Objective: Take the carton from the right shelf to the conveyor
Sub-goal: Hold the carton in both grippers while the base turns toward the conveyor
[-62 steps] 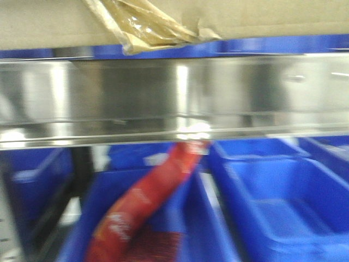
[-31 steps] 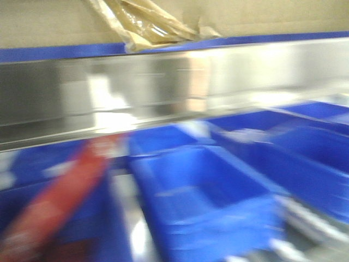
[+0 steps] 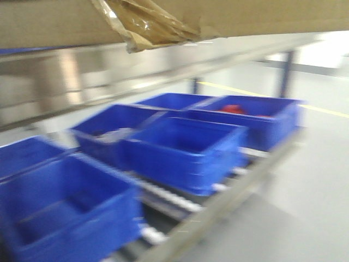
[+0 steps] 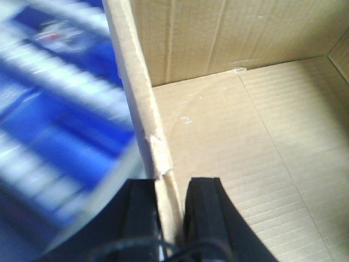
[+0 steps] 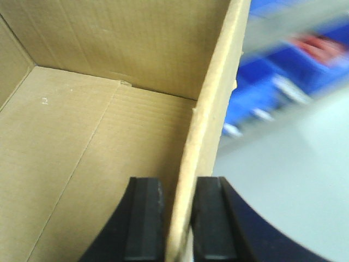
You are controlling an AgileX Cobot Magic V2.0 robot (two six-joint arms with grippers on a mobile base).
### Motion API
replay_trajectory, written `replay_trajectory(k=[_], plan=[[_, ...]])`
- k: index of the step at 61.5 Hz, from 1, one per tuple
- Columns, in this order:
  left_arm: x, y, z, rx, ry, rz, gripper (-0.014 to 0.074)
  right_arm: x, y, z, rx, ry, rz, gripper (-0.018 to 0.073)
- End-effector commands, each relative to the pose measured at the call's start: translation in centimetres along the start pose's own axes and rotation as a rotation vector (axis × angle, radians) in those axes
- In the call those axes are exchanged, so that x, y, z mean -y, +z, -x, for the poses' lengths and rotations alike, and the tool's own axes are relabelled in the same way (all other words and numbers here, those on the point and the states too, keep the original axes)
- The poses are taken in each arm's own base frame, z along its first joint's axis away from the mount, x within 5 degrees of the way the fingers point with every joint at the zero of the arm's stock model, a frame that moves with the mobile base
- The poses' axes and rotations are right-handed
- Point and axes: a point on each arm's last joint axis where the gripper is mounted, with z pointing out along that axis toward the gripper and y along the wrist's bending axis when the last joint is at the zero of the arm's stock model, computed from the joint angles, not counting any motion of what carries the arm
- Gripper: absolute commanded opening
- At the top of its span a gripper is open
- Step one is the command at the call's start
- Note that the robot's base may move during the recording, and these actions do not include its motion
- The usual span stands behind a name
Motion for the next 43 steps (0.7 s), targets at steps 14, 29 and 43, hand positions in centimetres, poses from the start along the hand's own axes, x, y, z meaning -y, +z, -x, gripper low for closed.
replay_trajectory(k=[14,29,43], plan=[[0.50,-0.39,0.24,0.038,0.007,-0.046,-0.0017,-0.41,-0.51,0.58,0.073,-0.009,0.030,-0.0066],[0.49,-0.39,0.25,0.038,0.008,-0.044,-0.0017,-0.41,-0.51,0.58,0.073,-0.009,0.030,-0.0066],[0.49,-0.39,0.25,0.038,0.008,-0.044,-0.0017,-0.41,-0.51,0.58,0.073,-0.009,0.030,-0.0066]])
